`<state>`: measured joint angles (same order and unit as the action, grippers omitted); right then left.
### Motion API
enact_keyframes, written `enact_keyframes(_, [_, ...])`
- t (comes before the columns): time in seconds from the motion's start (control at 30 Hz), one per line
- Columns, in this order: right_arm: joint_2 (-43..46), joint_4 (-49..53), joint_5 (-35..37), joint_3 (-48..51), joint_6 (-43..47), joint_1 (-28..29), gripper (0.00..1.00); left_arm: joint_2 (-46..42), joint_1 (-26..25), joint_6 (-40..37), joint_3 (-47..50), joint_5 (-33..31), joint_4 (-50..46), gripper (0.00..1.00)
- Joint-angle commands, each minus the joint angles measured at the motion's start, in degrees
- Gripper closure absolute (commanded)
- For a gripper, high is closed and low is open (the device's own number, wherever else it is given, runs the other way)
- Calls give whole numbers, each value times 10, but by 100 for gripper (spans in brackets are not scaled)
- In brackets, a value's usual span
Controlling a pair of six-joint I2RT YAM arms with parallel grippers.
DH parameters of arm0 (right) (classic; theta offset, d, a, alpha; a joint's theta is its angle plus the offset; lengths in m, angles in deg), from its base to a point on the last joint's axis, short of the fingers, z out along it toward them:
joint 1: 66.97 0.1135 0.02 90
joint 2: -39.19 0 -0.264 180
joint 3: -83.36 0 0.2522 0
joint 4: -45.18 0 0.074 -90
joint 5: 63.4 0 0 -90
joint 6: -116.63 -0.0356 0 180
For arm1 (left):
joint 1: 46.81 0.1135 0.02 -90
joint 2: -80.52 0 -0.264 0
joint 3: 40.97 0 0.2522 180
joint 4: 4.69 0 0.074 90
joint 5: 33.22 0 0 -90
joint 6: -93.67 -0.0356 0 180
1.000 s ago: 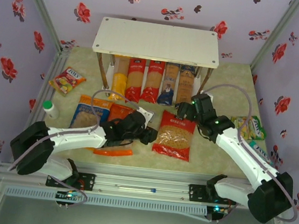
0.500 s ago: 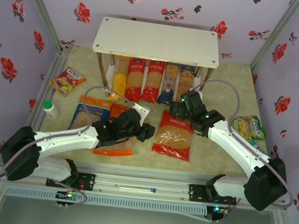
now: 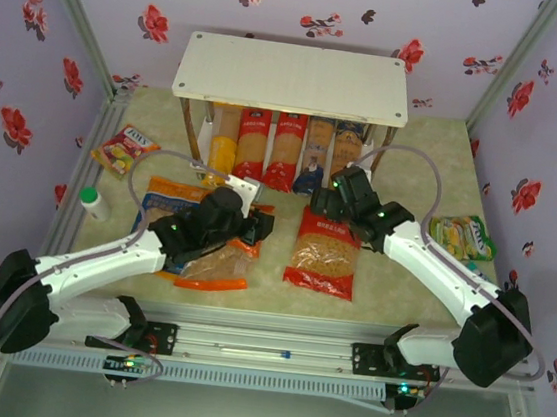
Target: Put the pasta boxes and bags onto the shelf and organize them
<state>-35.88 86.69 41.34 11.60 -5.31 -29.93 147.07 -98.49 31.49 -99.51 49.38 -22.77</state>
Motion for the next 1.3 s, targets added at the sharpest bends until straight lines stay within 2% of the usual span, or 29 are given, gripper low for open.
enact_keyframes(0.0, [-9,12,4,-30,9,9,4,-31,17,-20,-25,-29,-38,54])
enact_keyframes(0.07, [-10,15,6,-35,12,11,3,-48,26,-25,-23,-40,-49,47])
enact_keyframes(0.13, [-8,17,9,-36,12,13,3,-62,37,-27,-21,-46,-62,44])
enact_keyframes(0.5, [6,37,20,-38,13,29,3,-95,66,-23,-26,-92,-126,43])
enact_keyframes(0.67, [3,45,11,-37,6,78,4,-111,85,6,-23,-130,-181,42])
enact_keyframes(0.83, [-19,48,24,-25,-18,130,3,-97,94,18,-6,-99,-197,42])
enact_keyframes(1.03, [-39,125,117,-1,-67,130,1,-85,74,32,17,-95,-184,43])
enact_keyframes(1.13, [-55,129,127,19,-98,130,1,-92,74,29,22,-94,-173,42])
enact_keyframes(1.27, [-77,88,118,54,-152,130,1,-84,73,16,14,-87,-172,39])
